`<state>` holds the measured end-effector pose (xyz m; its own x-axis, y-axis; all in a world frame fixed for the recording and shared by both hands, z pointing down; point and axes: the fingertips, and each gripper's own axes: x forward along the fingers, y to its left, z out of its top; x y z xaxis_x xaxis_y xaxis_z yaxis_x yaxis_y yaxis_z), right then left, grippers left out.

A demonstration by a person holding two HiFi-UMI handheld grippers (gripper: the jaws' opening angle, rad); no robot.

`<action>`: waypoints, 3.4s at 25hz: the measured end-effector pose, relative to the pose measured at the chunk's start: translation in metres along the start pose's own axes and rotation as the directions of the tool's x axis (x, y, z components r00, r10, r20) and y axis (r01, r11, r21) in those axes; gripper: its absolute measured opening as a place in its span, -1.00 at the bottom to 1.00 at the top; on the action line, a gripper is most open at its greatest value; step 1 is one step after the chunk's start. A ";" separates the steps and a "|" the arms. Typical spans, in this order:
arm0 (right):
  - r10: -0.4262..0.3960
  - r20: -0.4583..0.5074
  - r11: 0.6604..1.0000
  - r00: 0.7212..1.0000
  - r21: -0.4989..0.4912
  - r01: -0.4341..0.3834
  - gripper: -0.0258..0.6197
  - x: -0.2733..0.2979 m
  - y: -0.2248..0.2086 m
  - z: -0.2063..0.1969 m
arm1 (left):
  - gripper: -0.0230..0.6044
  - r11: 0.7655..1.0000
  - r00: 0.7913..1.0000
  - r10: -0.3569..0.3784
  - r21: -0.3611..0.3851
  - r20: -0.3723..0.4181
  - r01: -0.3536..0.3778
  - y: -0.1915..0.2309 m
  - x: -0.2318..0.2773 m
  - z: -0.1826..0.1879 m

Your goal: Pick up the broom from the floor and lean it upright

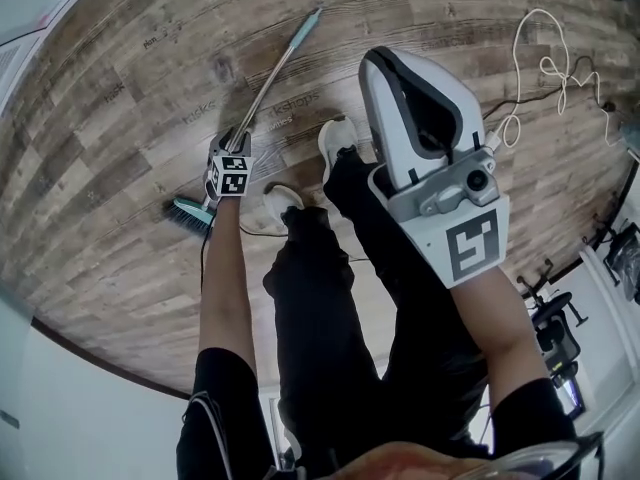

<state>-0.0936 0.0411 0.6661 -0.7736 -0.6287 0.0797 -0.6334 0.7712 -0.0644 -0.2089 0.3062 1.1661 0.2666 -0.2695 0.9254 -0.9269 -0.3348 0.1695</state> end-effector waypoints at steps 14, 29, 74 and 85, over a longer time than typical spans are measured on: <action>-0.018 0.012 1.000 1.000 0.016 0.017 -0.86 0.016 -0.032 -0.001 | -0.64 0.993 0.984 0.007 0.120 -0.180 0.014 0.004 0.029 -0.019; -0.043 -0.131 0.983 0.991 0.173 0.066 -0.86 -0.025 0.041 -0.013 | -0.64 0.996 1.000 0.019 0.091 -0.018 -0.017 -0.003 -0.128 0.052; 0.150 -0.066 0.947 0.987 0.296 -0.124 -0.66 -0.025 0.110 0.177 | -0.48 0.994 0.927 0.099 0.008 0.361 -0.109 -0.082 -0.392 0.180; 0.144 -0.071 0.970 0.987 0.209 -0.126 -0.66 -0.030 0.051 0.266 | -0.59 0.996 0.845 0.085 -0.044 0.527 -0.073 -0.093 -0.512 0.276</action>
<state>-0.1082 0.0730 0.3958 -0.8530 -0.5027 0.1405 -0.5212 0.8060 -0.2807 -0.1860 0.2265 0.5830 0.2856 -0.7325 0.6179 -0.9546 -0.2744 0.1160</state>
